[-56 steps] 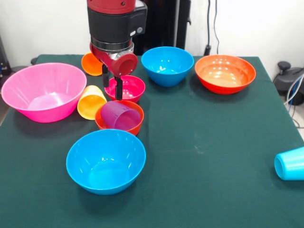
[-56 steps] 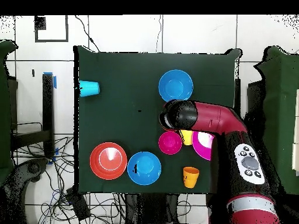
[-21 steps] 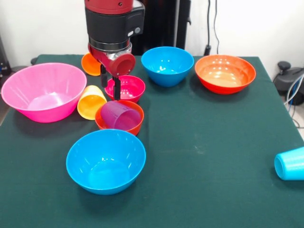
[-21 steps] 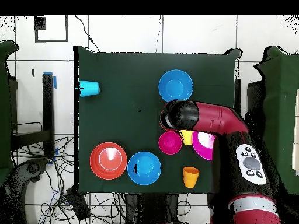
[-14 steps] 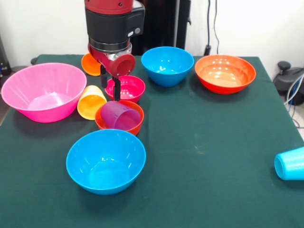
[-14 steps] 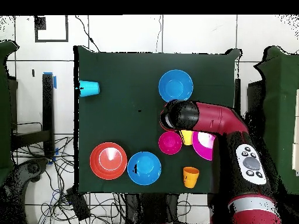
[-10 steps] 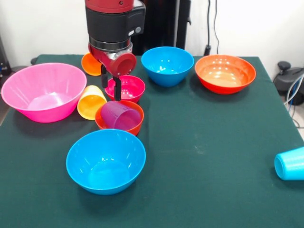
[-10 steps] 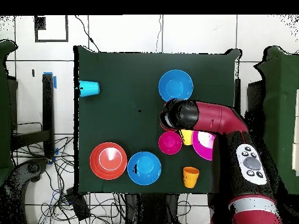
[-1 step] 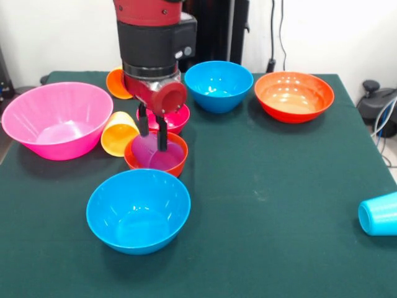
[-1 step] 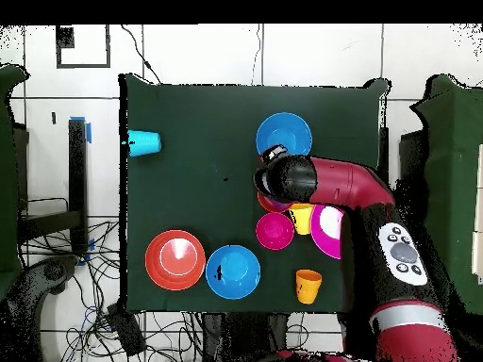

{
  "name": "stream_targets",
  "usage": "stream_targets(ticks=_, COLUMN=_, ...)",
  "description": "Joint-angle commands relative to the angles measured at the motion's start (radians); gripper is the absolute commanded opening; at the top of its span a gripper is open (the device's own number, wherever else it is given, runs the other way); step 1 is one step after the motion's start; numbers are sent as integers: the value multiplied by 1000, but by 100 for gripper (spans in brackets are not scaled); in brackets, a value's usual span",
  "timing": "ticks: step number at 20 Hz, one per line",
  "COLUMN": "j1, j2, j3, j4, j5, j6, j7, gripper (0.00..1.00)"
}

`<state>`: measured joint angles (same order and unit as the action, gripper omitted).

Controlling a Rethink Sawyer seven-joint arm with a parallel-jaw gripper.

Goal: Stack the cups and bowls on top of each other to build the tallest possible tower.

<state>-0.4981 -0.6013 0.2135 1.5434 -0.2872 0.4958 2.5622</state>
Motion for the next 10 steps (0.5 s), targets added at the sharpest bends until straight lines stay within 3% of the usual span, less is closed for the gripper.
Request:
stream_targets(ticks=1, j1=42, j2=93, j3=95, j4=-94, j5=-21, j6=-17, j7=-83, gripper=100)
stream_targets(ticks=6, j1=52, j2=178, j3=100, j4=-157, j5=-17, j6=-58, j7=-70, gripper=100)
stream_targets(ticks=10, j1=67, j2=183, j3=85, j4=-157, j5=-5, j6=-31, j7=-48, gripper=100)
